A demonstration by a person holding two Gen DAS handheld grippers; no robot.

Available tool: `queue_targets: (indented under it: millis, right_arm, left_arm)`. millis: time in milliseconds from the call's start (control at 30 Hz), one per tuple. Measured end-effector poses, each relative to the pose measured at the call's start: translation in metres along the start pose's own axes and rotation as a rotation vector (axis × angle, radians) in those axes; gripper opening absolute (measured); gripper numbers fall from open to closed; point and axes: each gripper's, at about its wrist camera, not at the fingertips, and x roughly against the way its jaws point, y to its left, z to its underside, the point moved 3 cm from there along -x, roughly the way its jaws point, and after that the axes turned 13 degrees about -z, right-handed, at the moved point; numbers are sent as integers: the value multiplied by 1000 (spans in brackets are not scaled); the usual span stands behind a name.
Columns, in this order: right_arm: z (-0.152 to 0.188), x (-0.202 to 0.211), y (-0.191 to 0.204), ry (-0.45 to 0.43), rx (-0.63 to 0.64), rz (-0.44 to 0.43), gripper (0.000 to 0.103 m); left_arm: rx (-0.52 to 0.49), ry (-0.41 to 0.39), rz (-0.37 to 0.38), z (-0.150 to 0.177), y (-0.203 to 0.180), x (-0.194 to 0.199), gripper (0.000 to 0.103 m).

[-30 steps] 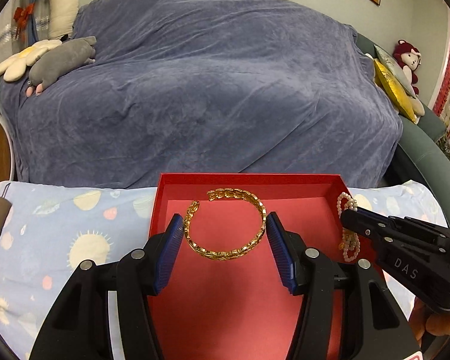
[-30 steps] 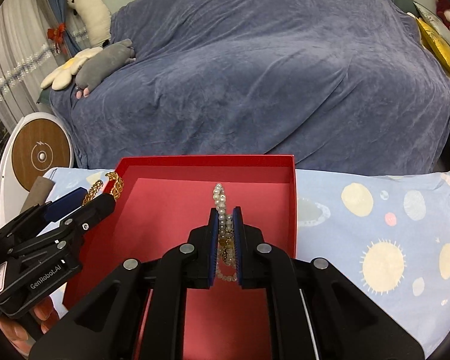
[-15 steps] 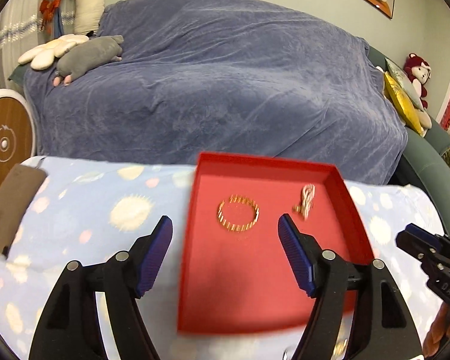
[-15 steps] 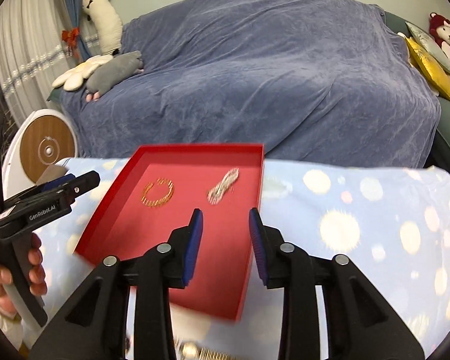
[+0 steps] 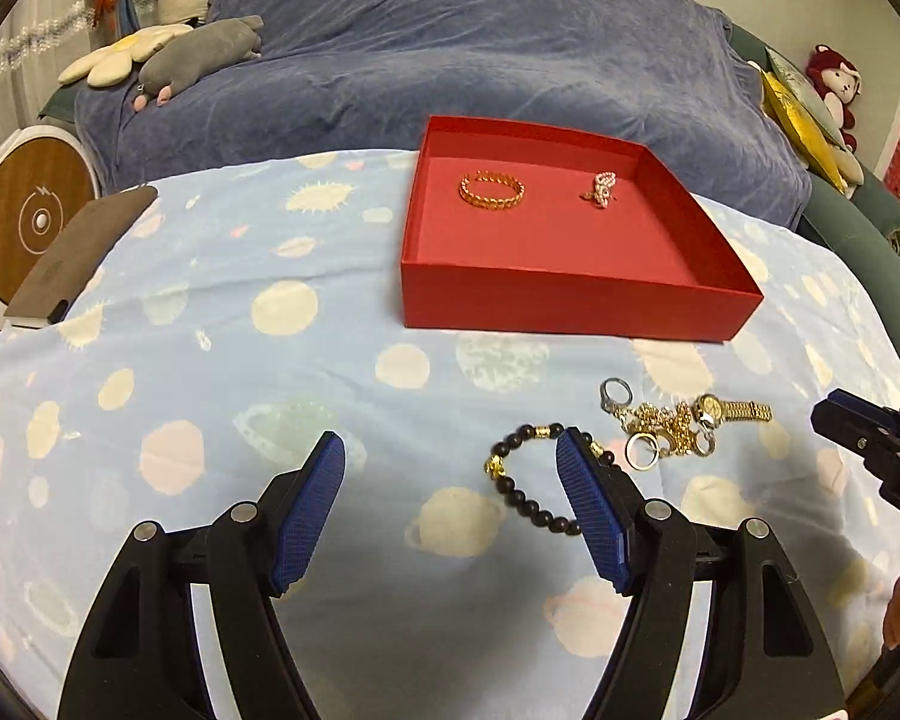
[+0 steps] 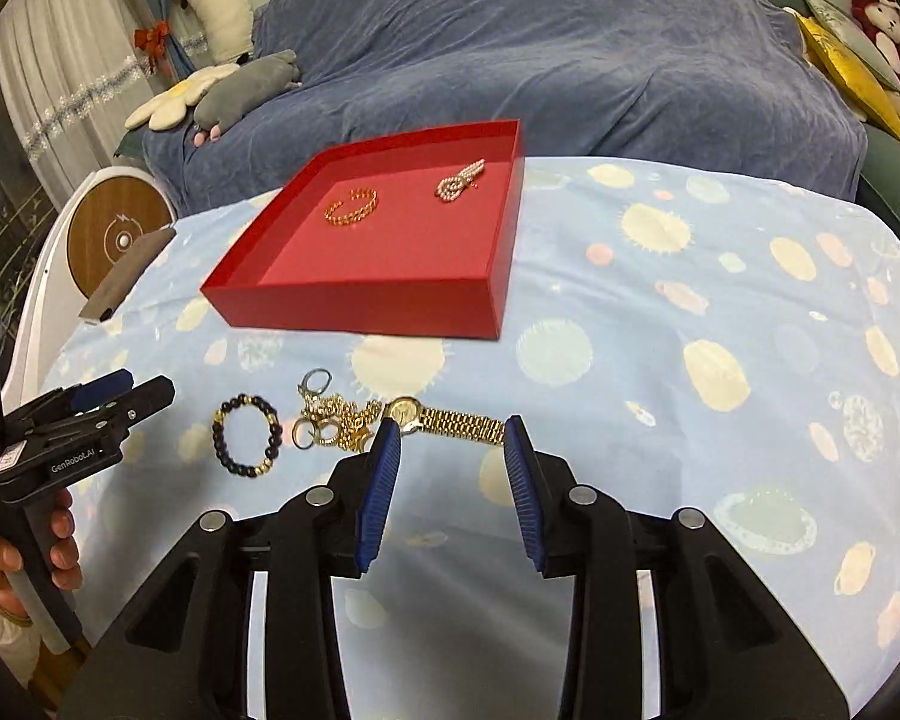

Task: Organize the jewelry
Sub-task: 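Grasp the black beaded bracelet with the left gripper while the right grasps the gold watch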

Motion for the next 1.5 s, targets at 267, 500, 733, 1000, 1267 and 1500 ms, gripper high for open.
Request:
queue_targets:
  millis: [267,500,733,1000,1267,1500]
  right_arm:
    - [2,-40,18,69,227,74,34]
    - [9,-67,21,128,309,52,34]
    - [-3,-74,10,139,243,-32,34]
    - [-2,-75,12,188,184,-64,24]
    - [8,-67,13,198,92,-32,22]
    - [13,-61,14,199,64,-25,22]
  left_arm:
    - [-50,7,-6,14,-8,-16,70]
    - [-64,33,8,21,-5,-25,70]
    - [-64,53,20,23,-7,-32,70]
    - [-54,59,30,21,-10,-33,70]
    - [-70,46,53,20,-22,-29,70]
    - [-99,45,63,22,-30,-33,50]
